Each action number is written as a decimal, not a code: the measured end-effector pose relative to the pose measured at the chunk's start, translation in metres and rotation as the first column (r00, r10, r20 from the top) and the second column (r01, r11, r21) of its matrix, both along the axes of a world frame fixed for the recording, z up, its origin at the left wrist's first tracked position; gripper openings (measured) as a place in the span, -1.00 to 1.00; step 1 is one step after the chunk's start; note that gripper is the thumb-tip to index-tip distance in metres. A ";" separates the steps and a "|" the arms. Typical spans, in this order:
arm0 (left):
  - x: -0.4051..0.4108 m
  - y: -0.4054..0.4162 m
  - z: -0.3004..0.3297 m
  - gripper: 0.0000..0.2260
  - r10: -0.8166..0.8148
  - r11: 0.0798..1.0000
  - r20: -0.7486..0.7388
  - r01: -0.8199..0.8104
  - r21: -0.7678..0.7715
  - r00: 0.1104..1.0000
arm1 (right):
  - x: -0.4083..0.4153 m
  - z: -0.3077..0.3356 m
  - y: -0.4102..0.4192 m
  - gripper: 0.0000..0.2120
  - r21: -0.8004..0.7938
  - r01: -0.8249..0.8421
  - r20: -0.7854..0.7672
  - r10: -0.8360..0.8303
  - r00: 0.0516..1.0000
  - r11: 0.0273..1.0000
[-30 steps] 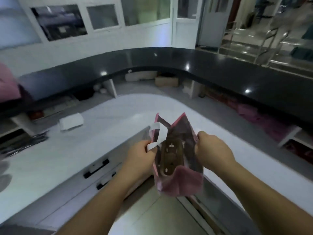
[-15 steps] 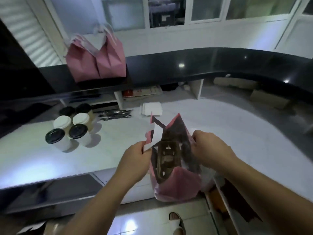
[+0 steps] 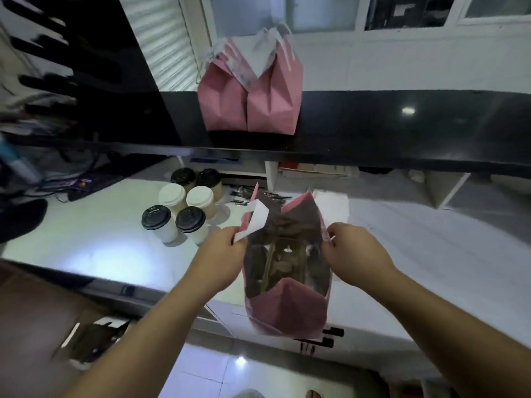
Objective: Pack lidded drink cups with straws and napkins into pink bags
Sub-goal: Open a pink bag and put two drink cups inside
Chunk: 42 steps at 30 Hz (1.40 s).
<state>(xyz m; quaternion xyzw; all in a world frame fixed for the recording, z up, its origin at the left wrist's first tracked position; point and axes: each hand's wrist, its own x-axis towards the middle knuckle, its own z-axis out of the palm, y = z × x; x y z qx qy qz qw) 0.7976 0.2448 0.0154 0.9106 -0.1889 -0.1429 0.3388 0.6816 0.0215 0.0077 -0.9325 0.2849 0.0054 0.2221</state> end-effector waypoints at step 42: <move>0.185 0.073 -0.039 -0.24 -0.088 0.992 0.262 0.061 0.110 0.961 | 0.086 -0.034 0.030 -0.69 -0.003 0.152 -0.062 -0.152 0.986 0.988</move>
